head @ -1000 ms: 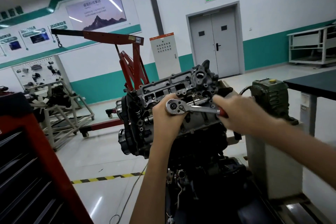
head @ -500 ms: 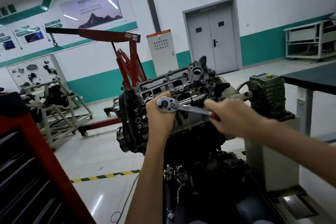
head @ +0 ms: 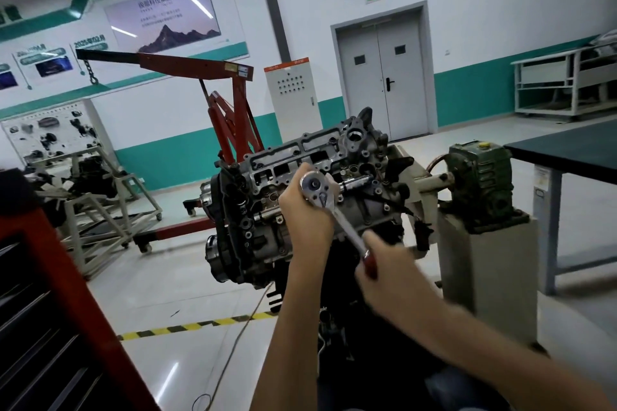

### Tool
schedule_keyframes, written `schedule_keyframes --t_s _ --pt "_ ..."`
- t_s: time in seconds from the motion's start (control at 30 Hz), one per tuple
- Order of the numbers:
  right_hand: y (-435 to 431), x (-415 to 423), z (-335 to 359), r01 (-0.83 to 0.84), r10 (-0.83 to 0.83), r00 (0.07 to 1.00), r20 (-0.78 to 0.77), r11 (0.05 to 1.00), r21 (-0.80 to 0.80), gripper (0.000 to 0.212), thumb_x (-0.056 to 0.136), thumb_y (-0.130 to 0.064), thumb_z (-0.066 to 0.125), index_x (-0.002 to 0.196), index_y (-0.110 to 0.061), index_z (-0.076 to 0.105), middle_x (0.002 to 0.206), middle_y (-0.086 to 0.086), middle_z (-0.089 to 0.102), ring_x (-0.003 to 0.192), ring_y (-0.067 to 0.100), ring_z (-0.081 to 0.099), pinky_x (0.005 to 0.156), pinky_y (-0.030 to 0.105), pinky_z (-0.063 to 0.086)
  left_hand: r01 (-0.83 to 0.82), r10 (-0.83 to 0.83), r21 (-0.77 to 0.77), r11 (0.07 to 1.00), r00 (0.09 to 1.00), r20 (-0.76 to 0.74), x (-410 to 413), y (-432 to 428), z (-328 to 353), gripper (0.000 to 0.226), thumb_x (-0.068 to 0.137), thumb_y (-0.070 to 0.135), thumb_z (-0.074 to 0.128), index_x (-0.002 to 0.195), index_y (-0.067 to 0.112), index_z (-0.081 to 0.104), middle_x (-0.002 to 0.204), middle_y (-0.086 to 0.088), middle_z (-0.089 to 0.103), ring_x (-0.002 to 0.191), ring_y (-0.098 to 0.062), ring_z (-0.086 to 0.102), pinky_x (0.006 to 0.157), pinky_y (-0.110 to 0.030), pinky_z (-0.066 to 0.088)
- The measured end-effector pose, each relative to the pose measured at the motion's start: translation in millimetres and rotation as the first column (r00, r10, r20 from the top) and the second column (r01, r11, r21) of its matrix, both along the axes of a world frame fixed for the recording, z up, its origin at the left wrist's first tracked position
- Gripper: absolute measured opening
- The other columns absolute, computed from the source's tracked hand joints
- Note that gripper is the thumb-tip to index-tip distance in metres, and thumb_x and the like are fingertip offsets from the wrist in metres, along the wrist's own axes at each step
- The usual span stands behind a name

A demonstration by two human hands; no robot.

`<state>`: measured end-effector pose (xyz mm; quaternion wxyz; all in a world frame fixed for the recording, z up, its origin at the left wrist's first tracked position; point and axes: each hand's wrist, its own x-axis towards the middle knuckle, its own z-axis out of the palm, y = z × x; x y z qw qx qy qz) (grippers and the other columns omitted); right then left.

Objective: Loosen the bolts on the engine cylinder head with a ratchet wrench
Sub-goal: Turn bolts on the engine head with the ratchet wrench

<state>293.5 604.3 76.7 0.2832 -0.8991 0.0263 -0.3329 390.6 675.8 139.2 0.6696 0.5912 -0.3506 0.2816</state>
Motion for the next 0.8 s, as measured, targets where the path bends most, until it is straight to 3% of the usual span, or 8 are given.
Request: schedule_keyframes --t_s 0.07,0.13,0.27,0.37,0.47,0.6,0.7,0.8 --pt "21 4 -16 -0.072 0.072 0.997 0.005 0.988 0.140 0.015 0.083 -0.013 0.052 0.083 -0.019 0.039 0.057 -0.003 0.044 0.044 0.008 0.042 0.043 0.014 0.031 0.264 -0.286 -0.157 0.952 0.949 -0.136 -2 -4 1 0.042 0.084 0.001 0.052 0.054 0.030 0.048 0.053 0.017 0.046 0.052 0.002 0.041 0.058 -0.013 0.041" --pt "17 7 -14 -0.080 0.079 0.997 0.013 0.992 0.101 0.017 0.083 -0.013 0.051 0.082 -0.022 0.037 0.056 -0.003 0.043 0.043 0.009 0.041 0.044 0.015 0.030 0.316 -0.343 -0.175 0.933 0.926 -0.155 6 -1 2 0.044 0.082 0.000 0.048 0.047 0.026 0.049 0.050 0.015 0.044 0.050 -0.002 0.039 0.056 -0.012 0.038" --pt "-38 2 23 -0.013 0.007 1.000 -0.022 0.952 -0.307 0.013 0.083 -0.017 0.052 0.094 -0.014 0.046 0.064 0.004 0.056 0.058 0.026 0.058 0.052 0.029 0.044 0.087 -0.084 0.163 0.983 0.996 -0.022 16 14 6 0.017 0.068 0.000 0.051 0.052 -0.003 0.046 0.054 -0.001 0.042 0.058 -0.014 0.037 0.056 -0.028 0.031" --pt "-81 4 74 0.074 -0.101 0.995 -0.010 0.788 -0.612 0.012 0.086 -0.019 0.053 0.093 -0.017 0.044 0.066 -0.005 0.050 0.056 0.014 0.050 0.048 0.016 0.033 0.020 -0.071 0.347 0.938 0.988 0.135 20 22 13 0.039 0.072 -0.007 0.061 0.048 0.020 0.045 0.049 0.012 0.041 0.051 -0.001 0.034 0.051 -0.020 0.029" --pt "-90 8 103 0.145 -0.137 0.988 0.067 0.708 -0.691 0.017 0.082 -0.019 0.055 0.090 -0.018 0.040 0.063 -0.008 0.043 0.056 0.015 0.045 0.053 0.024 0.035 -0.001 -0.047 0.309 0.951 0.988 0.146 23 24 12 0.053 0.073 -0.009 0.064 0.049 0.035 0.050 0.050 0.015 0.049 0.051 0.002 0.040 0.053 -0.018 0.034" --pt "-47 3 53 0.084 -0.085 0.996 0.021 0.872 -0.482 0.021 0.084 -0.016 0.053 0.086 -0.023 0.034 0.063 -0.005 0.051 0.054 0.014 0.053 0.052 0.022 0.044 -0.091 0.086 0.087 0.992 0.995 0.051 18 25 -4 0.032 0.075 -0.009 0.056 0.063 0.018 0.042 0.056 -0.004 0.044 0.053 -0.021 0.038 0.051 -0.039 0.035" --pt "1 1 9 0.037 -0.030 0.998 0.057 0.991 -0.128 0.021 0.083 -0.016 0.055 0.086 -0.024 0.036 0.059 -0.007 0.049 0.052 0.014 0.053 0.050 0.021 0.037 -0.042 0.044 -0.032 0.999 0.998 0.052 9 16 -2 0.035 0.078 -0.002 0.057 0.064 0.029 0.047 0.060 0.014 0.052 0.056 0.001 0.046 0.054 -0.015 0.042" --pt "41 9 -15 -0.078 0.062 0.994 0.089 0.979 0.187 0.019 0.084 -0.013 0.053 0.080 -0.021 0.037 0.053 -0.009 0.039 0.042 0.006 0.038 0.045 0.017 0.030 0.024 -0.030 -0.064 0.998 0.995 -0.093 7 4 -1 0.041 0.086 0.004 0.058 0.069 0.041 0.052 0.060 0.020 0.054 0.057 0.003 0.048 0.060 -0.008 0.042"
